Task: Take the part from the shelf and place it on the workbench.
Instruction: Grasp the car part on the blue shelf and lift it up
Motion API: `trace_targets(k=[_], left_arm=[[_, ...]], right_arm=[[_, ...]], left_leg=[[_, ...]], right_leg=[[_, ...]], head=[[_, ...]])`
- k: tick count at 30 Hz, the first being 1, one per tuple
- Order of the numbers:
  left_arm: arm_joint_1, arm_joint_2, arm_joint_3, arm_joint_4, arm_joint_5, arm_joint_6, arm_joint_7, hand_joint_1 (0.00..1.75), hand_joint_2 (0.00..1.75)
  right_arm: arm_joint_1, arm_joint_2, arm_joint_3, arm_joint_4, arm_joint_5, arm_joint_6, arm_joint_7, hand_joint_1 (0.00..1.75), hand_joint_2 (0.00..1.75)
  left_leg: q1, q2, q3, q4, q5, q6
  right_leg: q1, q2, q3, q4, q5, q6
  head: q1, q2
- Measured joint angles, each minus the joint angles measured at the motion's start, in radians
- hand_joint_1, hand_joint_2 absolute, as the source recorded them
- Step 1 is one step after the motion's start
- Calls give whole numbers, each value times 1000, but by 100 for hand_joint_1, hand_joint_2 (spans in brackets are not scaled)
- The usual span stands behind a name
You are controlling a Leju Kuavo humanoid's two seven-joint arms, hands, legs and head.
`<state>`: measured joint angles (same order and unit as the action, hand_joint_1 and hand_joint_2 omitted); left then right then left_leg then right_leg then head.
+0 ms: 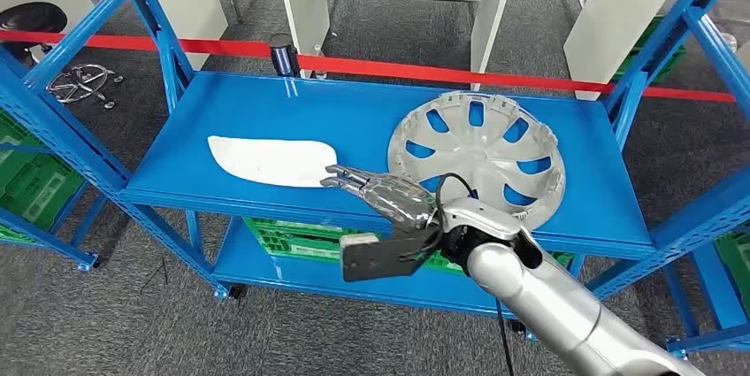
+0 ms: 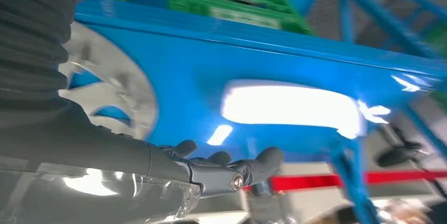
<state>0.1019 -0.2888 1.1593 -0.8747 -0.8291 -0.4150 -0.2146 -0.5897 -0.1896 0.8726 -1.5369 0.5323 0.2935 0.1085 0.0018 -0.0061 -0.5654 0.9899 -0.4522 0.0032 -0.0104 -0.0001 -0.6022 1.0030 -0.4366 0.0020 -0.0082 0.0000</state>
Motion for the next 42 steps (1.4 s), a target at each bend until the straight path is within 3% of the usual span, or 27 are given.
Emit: trace_targets(k=[2, 4, 7, 8, 9, 10, 11, 12, 14, 15, 19, 20, 22, 24, 25, 26, 27, 28, 30, 32, 34, 36, 38, 39, 40, 42], left_arm=[[-1, 0, 6, 0, -5, -1, 0, 0, 0], [-3, -1, 17, 0, -16, -3, 0, 0, 0], [-10, -2, 33, 1, -32, -2, 0, 0, 0], [-11, -2, 38, 2, -37, -2, -1, 0, 0], [-11, -2, 42, 4, -41, -1, -2, 0, 0], [-11, -1, 45, 5, -45, -1, -2, 0, 0], [-12, -1, 46, 6, -47, -1, -2, 0, 0], [-12, 0, 48, 7, -49, -1, -3, 0, 0], [-16, 4, 50, 10, -52, 3, -7, 0, 0], [-19, 6, 51, 12, -55, 7, -10, 0, 0], [-23, 17, 54, 30, -68, 20, -24, 0, 0], [-24, 20, 55, 37, -70, 21, -28, 0, 0], [-27, 25, 55, 51, -76, 24, -37, 0, 0], [-29, 30, 55, 64, -81, 27, -44, 0, 0], [-29, 32, 55, 71, -83, 27, -46, 0, 0], [-29, 34, 55, 77, -84, 27, -49, 0, 0], [-29, 35, 55, 82, -85, 27, -51, 0, 0], [-30, 39, 55, 87, -86, 28, -53, 0, 0], [-31, 49, 55, 98, -91, 31, -59, 0, 0], [-33, 59, 55, 111, -95, 37, -63, 0, 0], [-34, 68, 55, 126, -96, 43, -66, 0, 0], [-37, 77, 55, 142, -97, 52, -72, 0, 0], [-40, 87, 55, 162, -97, 65, -80, 0, 0], [-41, 91, 55, 172, -97, 69, -83, 0, 0], [-42, 94, 55, 181, -97, 73, -85, 0, 0], [-44, 101, 54, 197, -97, 81, -88, 0, 0]], right_arm=[[-6, 4, 5, 21, 14, -8, 13, 0, 175], [-18, 13, 14, 64, 44, -24, 39, 0, 175], [-25, 23, 23, 125, 88, -43, 69, 0, 175], [-24, 24, 26, 143, 98, -47, 76, 0, 175], [-23, 24, 27, 160, 106, -50, 81, 0, 175], [-22, 24, 28, 174, 111, -53, 84, 0, 175], [-22, 24, 29, 185, 114, -55, 85, 0, 175], [-22, 24, 29, 193, 115, -57, 87, 0, 175], [-23, 24, 28, 207, 115, -58, 95, 0, 175], [-22, 23, 26, 214, 116, -58, 103, 0, 175], [-11, 9, 5, 239, 127, -70, 139, 0, 175], [-8, 2, -5, 245, 132, -78, 146, 0, 175], [6, -15, -28, 258, 144, -98, 161, 0, 175], [30, -30, -58, 268, 156, -115, 171, 0, 175], [41, -37, -74, 271, 160, -122, 174, 0, 175], [50, -43, -92, 273, 163, -128, 175, 0, 175], [56, -48, -110, 274, 164, -132, 176, 0, 175], [61, -53, -128, 274, 165, -137, 176, 0, 175], [70, -58, -161, 273, 166, -145, 178, 0, 175], [81, -62, -187, 272, 166, -150, 181, 0, 175], [89, -65, -208, 272, 167, -151, 184, 0, 175], [93, -65, -222, 272, 170, -149, 185, 0, 175], [100, -66, -230, 273, 178, -142, 185, 0, 175], [104, -66, -232, 274, 182, -137, 185, 0, 175], [107, -66, -233, 275, 186, -133, 185, 0, 175], [111, -66, -235, 278, 190, -127, 181, 0, 175]], left_leg=[[2, 0, 0, 1, -2, -4], [7, 1, -14, 31, -23, -15], [11, 3, -106, 214, -106, -29], [11, 3, -139, 274, -124, -31], [11, 3, -159, 301, -123, -31], [11, 3, -158, 288, -102, -30], [11, 3, -138, 235, -67, -27], [10, 3, -103, 159, -26, -22], [5, 3, -46, 39, 17, -11], [2, 3, -32, 12, 21, -6], [3, 4, -15, -11, 27, 13], [6, 4, -9, -18, 31, 19], [7, 4, -7, -22, 34, 25], [7, 1, -8, -21, 32, 26], [7, 0, -8, -20, 31, 25], [7, 0, -7, -18, 30, 23], [7, -1, -8, -14, 26, 20], [6, 0, -9, -8, 22, 14], [1, 0, -12, 3, 13, 4], [1, 0, -13, 7, 10, -3], [5, 1, -21, 22, -3, -11], [9, 3, -61, 107, -53, -21], [10, 3, -128, 248, -114, -27], [10, 3, -153, 295, -126, -27], [9, 3, -160, 307, -120, -26], [7, 3, -113, 206, -57, -14]], right_leg=[[-2, 1, 1, -1, 1, -6], [-6, 2, 5, -4, 1, -16], [-8, 2, 11, -4, -2, -27], [-7, 2, 12, -4, -3, -28], [-7, 3, 13, -4, -4, -28], [-6, 4, 14, -4, -5, -29], [-6, 6, 17, -4, -6, -29], [-5, 8, 19, -4, -7, -28], [0, 11, 22, -4, -11, -23], [1, 12, 22, -4, -12, -19], [3, 11, 13, 11, -24, -1], [3, 11, -4, 46, -41, -2], [1, 10, -68, 175, -94, -6], [-1, 10, -123, 277, -123, 0], [-4, 10, -125, 274, -114, 8], [-6, 9, -106, 227, -91, 19], [-10, 6, -70, 152, -61, 29], [-11, 4, -36, 85, -35, 32], [-10, 1, 2, 9, -9, 21], [-7, 2, 4, 7, -8, 1], [-10, 3, 5, 5, -6, -10], [-12, 4, 8, 4, -6, -18], [-10, 4, 8, 5, -8, -21], [-9, 4, 9, 5, -8, -22], [-7, 5, 9, 5, -8, -22], [-2, 7, 12, 4, -9, -23]], head=[[0, 0], [-2, 0], [-5, 0], [-5, 0], [-5, 0], [-5, 0], [-5, 0], [-5, 0], [-5, 0], [-4, 0], [-3, 0], [-2, 0], [0, 0], [0, 0], [0, 0], [0, 0], [0, 0], [0, 0], [-1, 0], [-1, 0], [-2, 0], [-4, 0], [-5, 0], [-5, 0], [-5, 0], [-5, 0]])
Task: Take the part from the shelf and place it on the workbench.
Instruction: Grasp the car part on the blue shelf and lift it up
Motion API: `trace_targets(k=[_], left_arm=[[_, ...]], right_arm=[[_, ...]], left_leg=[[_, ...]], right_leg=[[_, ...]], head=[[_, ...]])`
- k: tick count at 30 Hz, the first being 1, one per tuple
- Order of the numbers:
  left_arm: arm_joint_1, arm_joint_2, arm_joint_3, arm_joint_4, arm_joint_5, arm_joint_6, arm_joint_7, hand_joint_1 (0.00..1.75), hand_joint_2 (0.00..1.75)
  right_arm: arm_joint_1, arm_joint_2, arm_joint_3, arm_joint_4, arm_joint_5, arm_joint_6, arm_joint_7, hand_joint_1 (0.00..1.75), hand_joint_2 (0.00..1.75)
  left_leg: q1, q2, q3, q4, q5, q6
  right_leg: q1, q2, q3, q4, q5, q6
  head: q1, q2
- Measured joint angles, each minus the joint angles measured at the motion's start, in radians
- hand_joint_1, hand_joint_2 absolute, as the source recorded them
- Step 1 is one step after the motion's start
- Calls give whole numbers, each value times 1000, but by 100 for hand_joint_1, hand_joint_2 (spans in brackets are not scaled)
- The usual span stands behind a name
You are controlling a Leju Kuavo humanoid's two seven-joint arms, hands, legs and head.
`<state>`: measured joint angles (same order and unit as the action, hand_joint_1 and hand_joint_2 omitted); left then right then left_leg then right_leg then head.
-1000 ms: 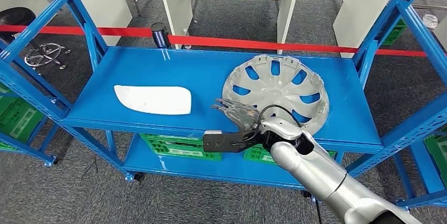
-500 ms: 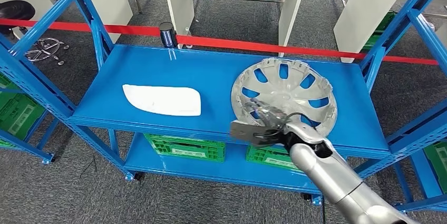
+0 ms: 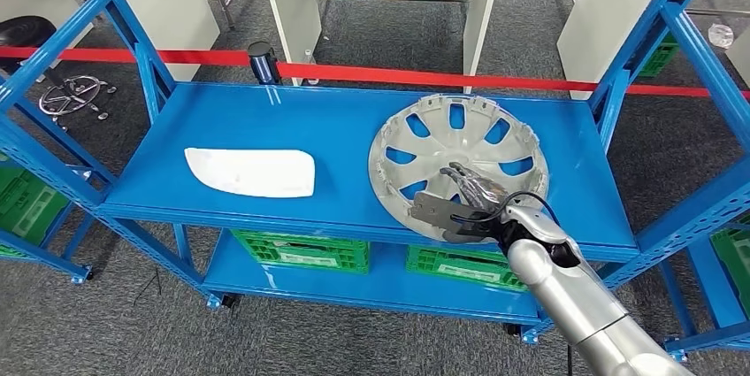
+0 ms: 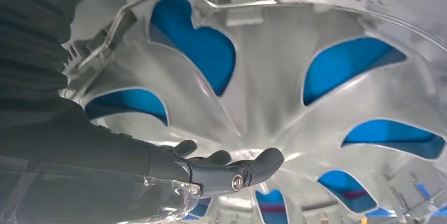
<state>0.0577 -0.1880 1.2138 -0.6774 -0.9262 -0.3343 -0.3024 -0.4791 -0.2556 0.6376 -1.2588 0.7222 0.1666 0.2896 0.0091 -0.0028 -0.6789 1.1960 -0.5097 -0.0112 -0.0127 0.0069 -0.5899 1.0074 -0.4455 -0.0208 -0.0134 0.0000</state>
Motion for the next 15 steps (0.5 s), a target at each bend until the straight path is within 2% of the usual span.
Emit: trace_targets(k=[2, 3, 5, 7, 8, 9, 11, 12, 13, 14, 15], left_arm=[[-5, 8, -1, 12, 0, 7, -2, 0, 0], [-8, 13, -2, 17, 0, 10, -3, 0, 0], [-12, 21, -5, 27, 0, 15, -5, 0, 0], [-14, 25, -9, 35, 2, 19, -6, 0, 0], [-15, 26, -11, 38, 4, 20, -7, 0, 0], [-17, 26, -12, 41, 6, 20, -7, 0, 0], [-20, 25, -16, 47, 12, 21, -6, 0, 0], [-20, 25, -17, 50, 14, 22, -6, 0, 0], [-20, 25, -19, 53, 16, 23, -6, 0, 0], [-20, 24, -20, 55, 18, 23, -5, 0, 0], [-20, 23, -22, 57, 21, 23, -5, 0, 0]], right_arm=[[0, 0, -2, 2, 4, 4, -6, 0, 175], [0, -1, -2, 3, 7, 7, -9, 0, 175], [2, -1, 1, 6, 14, 18, -12, 0, 175], [4, -3, 3, 7, 20, 28, -13, 0, 175], [3, -5, 4, 7, 23, 32, -13, 20, 175], [2, -7, 5, 8, 27, 36, -13, 40, 175], [4, -12, 8, 12, 38, 44, -12, 116, 175], [7, -14, 10, 14, 44, 48, -11, 135, 175], [9, -16, 13, 16, 50, 50, -11, 156, 175], [10, -17, 15, 18, 57, 51, -11, 161, 175], [9, -18, 17, 19, 64, 52, -11, 163, 175]], left_leg=[[-6, 1, 69, -140, 52, 18], [-10, 2, 88, -176, 60, 25], [-16, 4, 95, -195, 59, 31], [-11, 6, 105, -211, 69, 37], [-9, 6, 110, -220, 76, 40], [-6, 7, 115, -227, 81, 43], [-7, 6, 114, -228, 83, 46], [-7, 5, 113, -228, 83, 45], [-7, 5, 113, -227, 82, 45], [-6, 4, 113, -226, 81, 43], [-6, 4, 114, -223, 79, 41]], right_leg=[[4, 2, 2, -1, 0, 1], [5, 2, 1, -1, 0, 2], [7, 2, 1, -5, 1, 9], [6, 0, -5, 2, -3, 16], [7, 0, -16, 25, -16, 17], [6, -1, -39, 70, -37, 16], [5, -1, -104, 207, -92, 14], [3, -1, -131, 262, -108, 17], [2, -1, -143, 283, -110, 24], [-1, -1, -134, 260, -94, 35], [-5, -2, -105, 200, -68, 46]], head=[[1, 0], [1, 0], [0, 0], [0, 0], [1, 0], [2, 0], [3, 0], [3, 0], [3, 0], [3, 0], [3, 0]])
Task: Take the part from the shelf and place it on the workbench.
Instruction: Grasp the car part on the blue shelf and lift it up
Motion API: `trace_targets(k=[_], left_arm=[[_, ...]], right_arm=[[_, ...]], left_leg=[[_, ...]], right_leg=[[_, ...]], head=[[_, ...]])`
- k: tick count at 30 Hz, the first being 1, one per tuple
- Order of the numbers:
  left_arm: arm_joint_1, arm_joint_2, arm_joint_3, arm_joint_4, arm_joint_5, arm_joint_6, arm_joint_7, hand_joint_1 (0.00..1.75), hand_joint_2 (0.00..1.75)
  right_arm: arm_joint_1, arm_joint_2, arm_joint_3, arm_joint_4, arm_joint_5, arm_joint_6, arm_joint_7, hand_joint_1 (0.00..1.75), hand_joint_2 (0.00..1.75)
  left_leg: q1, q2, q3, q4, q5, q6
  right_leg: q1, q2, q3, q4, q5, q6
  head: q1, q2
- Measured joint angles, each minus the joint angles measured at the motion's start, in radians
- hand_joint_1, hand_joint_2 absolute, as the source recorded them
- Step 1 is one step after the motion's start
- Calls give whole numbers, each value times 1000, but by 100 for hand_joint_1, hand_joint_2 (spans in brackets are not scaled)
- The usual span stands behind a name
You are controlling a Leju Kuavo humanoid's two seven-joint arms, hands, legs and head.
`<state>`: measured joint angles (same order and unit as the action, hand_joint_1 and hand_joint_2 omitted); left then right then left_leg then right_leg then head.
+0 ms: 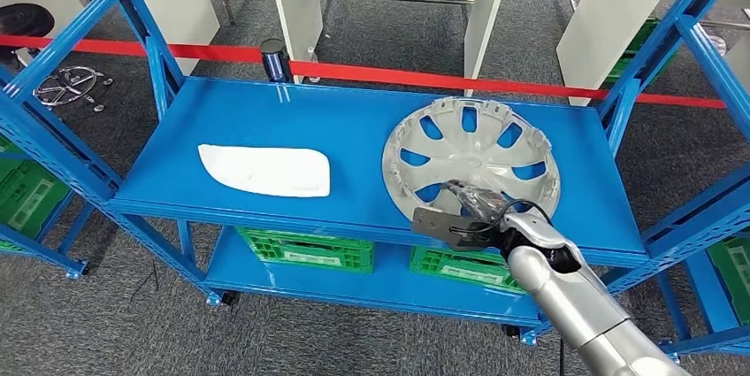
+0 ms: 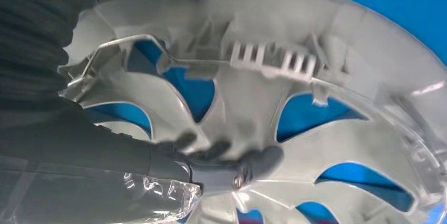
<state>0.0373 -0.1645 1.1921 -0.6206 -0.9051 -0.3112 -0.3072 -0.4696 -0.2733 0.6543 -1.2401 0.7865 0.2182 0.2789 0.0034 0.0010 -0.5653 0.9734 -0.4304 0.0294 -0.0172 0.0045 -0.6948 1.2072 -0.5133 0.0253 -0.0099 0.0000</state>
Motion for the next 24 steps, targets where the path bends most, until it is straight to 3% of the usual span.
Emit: trace_targets(k=[1, 2, 3, 6, 8, 9, 11, 13, 14, 15, 17, 19, 21, 24], left_arm=[[0, -1, -1, 1, 3, 0, 1, 0, 0], [-1, -1, -3, 1, 7, 0, 1, 0, 0], [-1, -1, -3, 1, 10, 0, 2, 0, 0], [-1, -1, -6, 1, 16, -2, 4, 0, 0], [-1, -2, -9, 1, 20, -3, 4, 0, 0], [-1, -2, -11, 1, 23, -4, 4, 0, 0], [-1, -3, -15, 1, 29, -4, 5, 0, 0], [1, -3, -17, 1, 33, -4, 6, 0, 0], [1, -4, -18, 1, 35, -6, 2, 0, 0], [2, -4, -20, -1, 38, -9, -5, 0, 0], [3, -3, -28, -9, 44, -21, -26, 0, 0], [7, -5, -37, -24, 51, -36, -43, 0, 0], [13, -6, -44, -39, 56, -48, -54, 0, 0], [24, -13, -54, -68, 64, -63, -69, 0, 0]], right_arm=[[-1, -1, 1, 1, 7, 0, 0, 162, 175], [-2, -1, 3, 1, 15, 0, 0, 158, 175], [-4, -2, 5, 1, 21, 0, 0, 153, 175], [-7, -4, 13, 2, 40, -4, 0, 151, 175], [-8, -4, 18, 1, 52, -6, -1, 160, 175], [-8, -4, 20, 1, 57, -6, -1, 162, 175], [-7, -3, 24, 1, 65, -6, -1, 165, 175], [-5, -2, 27, 1, 68, -5, -1, 168, 175], [-4, -1, 29, 1, 69, -4, -2, 168, 175], [-3, 0, 30, 0, 71, -3, -2, 168, 175], [-2, 1, 31, -3, 74, -3, -1, 168, 175], [0, 0, 30, -6, 76, -3, 0, 171, 175], [3, -2, 28, -9, 76, -4, 0, 171, 175], [10, -4, 23, -18, 75, -4, 0, 170, 175]], left_leg=[[0, -1, -1, 6, -4, -4], [-2, -2, -3, 13, -8, -10], [-4, -2, -6, 19, -13, -15], [-5, -2, -12, 29, -18, -27], [-1, -2, -23, 55, -38, -36], [1, -2, -41, 93, -62, -41], [4, -2, -102, 226, -126, -49], [6, -2, -150, 325, -154, -51], [7, -2, -148, 320, -140, -49], [6, -2, -126, 273, -111, -46], [3, -2, -52, 126, -49, -34], [-3, -2, -13, 42, -28, -25], [-7, -1, -13, 36, -31, -22], [-4, 2, 0, 17, -17, -8]], right_leg=[[-4, -2, 36, -76, 27, 9], [-5, -3, 69, -139, 47, 10], [-6, -4, 90, -178, 59, 4], [-4, -1, 97, -190, 64, -25], [-7, -1, 99, -191, 65, -36], [-9, -2, 101, -192, 65, -40], [-7, -3, 101, -192, 65, -44], [-5, -3, 101, -192, 65, -44], [-4, -3, 102, -192, 65, -44], [-3, -2, 104, -192, 65, -44], [0, -1, 106, -192, 65, -43], [3, 0, 103, -191, 65, -38], [3, -1, 102, -193, 67, -31], [3, -2, 93, -180, 59, -22]], head=[[0, 0], [0, 0], [0, 0], [-3, 0], [-4, 0], [-5, 0], [-8, 0], [-8, 0], [-8, 0], [-8, 0], [-8, 0], [-9, 0], [-9, 0], [-8, 0]])
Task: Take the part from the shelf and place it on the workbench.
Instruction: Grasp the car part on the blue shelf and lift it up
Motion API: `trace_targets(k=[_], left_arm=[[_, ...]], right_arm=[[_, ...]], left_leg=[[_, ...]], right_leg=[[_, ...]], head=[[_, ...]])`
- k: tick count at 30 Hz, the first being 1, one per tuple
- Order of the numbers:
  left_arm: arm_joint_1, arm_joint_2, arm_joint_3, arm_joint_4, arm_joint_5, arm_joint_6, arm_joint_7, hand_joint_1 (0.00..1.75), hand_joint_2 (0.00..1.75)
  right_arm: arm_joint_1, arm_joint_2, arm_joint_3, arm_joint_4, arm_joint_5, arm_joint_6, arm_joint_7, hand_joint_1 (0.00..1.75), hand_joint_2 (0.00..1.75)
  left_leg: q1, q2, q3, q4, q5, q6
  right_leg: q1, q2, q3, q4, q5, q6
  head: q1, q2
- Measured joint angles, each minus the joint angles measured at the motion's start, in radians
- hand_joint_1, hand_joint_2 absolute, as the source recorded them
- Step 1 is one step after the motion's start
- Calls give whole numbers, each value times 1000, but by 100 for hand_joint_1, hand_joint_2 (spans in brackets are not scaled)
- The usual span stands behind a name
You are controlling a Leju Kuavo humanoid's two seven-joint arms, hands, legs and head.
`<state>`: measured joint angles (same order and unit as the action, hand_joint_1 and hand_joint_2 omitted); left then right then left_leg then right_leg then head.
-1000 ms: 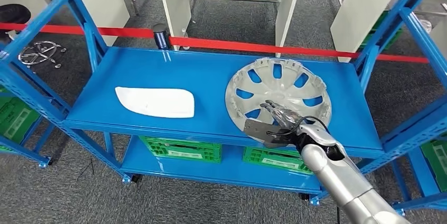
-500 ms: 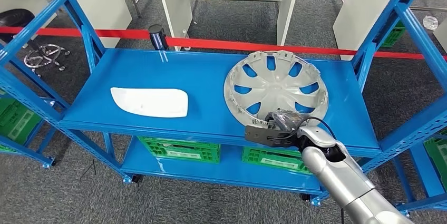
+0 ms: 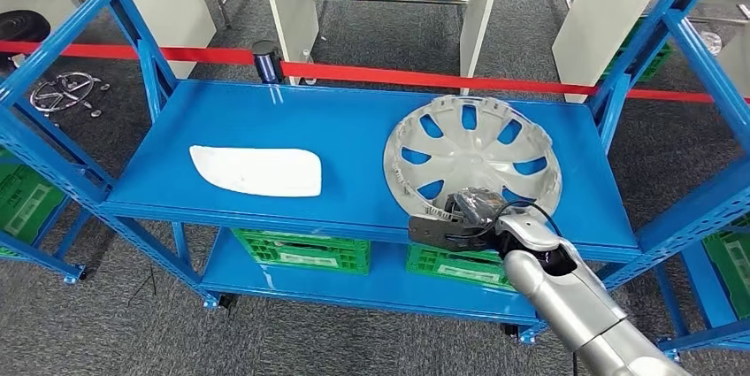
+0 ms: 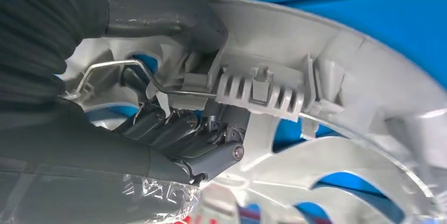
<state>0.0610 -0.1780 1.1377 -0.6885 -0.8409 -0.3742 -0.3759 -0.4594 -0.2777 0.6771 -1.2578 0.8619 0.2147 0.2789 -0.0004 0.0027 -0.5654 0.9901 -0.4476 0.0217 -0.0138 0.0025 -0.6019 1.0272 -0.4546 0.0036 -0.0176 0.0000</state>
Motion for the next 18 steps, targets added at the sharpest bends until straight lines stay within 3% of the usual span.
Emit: trace_targets(k=[1, 3, 5, 6, 7, 9, 11, 15, 16, 18], left_arm=[[3, -4, -4, -10, 2, -5, -4, 0, 0], [10, -11, -13, -28, 4, -16, -10, 0, 0], [18, -17, -20, -45, 4, -27, -14, 0, 0], [21, -20, -23, -51, 5, -31, -15, 0, 44], [24, -23, -25, -57, 5, -35, -16, 0, 87], [28, -28, -32, -68, 5, -39, -18, 0, 175], [29, -31, -36, -79, 7, -43, -21, 0, 175], [33, -37, -39, -98, 12, -36, -23, 0, 175], [34, -38, -40, -102, 11, -31, -22, 0, 175], [35, -40, -42, -108, 10, -24, -19, 0, 175]], right_arm=[[2, -1, -2, -2, 0, 0, 0, 170, 175], [6, -3, -5, -3, 0, 1, -3, 170, 175], [11, -4, -7, -3, 0, 2, -6, 169, 175], [13, -5, -7, -3, 0, 3, -9, 170, 175], [14, -5, -8, -4, 0, 4, -11, 171, 175], [14, -7, -10, -5, 0, 4, -15, 173, 175], [14, -7, -10, -8, -1, 5, -19, 173, 175], [12, -4, -10, -13, -4, 5, -22, 173, 175], [11, -4, -10, -14, -6, 5, -22, 173, 175], [10, -3, -10, -15, -7, 5, -22, 173, 175]], left_leg=[[3, 1, 5, -8, 6, 6], [4, 1, 5, -14, 12, 12], [3, 0, 3, -13, 12, 12], [3, 0, 3, -13, 11, 11], [3, -1, 4, -12, 10, 10], [2, -3, 4, -5, 5, 2], [-2, -4, 1, 4, -2, -7], [1, -4, -8, 20, -16, -22], [3, -4, -20, 48, -35, -27], [7, -4, -74, 165, -97, -37]], right_leg=[[1, -1, -16, 34, -18, -1], [2, -1, -75, 158, -74, -9], [0, -1, -128, 267, -110, -6], [-2, -1, -130, 270, -105, 2], [-3, -2, -112, 231, -85, 12], [-7, -3, -39, 83, -27, 26], [-7, -4, 5, -8, 4, 18], [-8, -3, 12, -19, 8, -10], [-10, -3, 13, -20, 8, -15], [-11, -4, 13, -20, 9, -22]], head=[[1, 0], [4, 0], [4, 0], [4, 0], [4, 0], [5, 0], [4, 0], [4, 0], [2, 0], [0, 0]])
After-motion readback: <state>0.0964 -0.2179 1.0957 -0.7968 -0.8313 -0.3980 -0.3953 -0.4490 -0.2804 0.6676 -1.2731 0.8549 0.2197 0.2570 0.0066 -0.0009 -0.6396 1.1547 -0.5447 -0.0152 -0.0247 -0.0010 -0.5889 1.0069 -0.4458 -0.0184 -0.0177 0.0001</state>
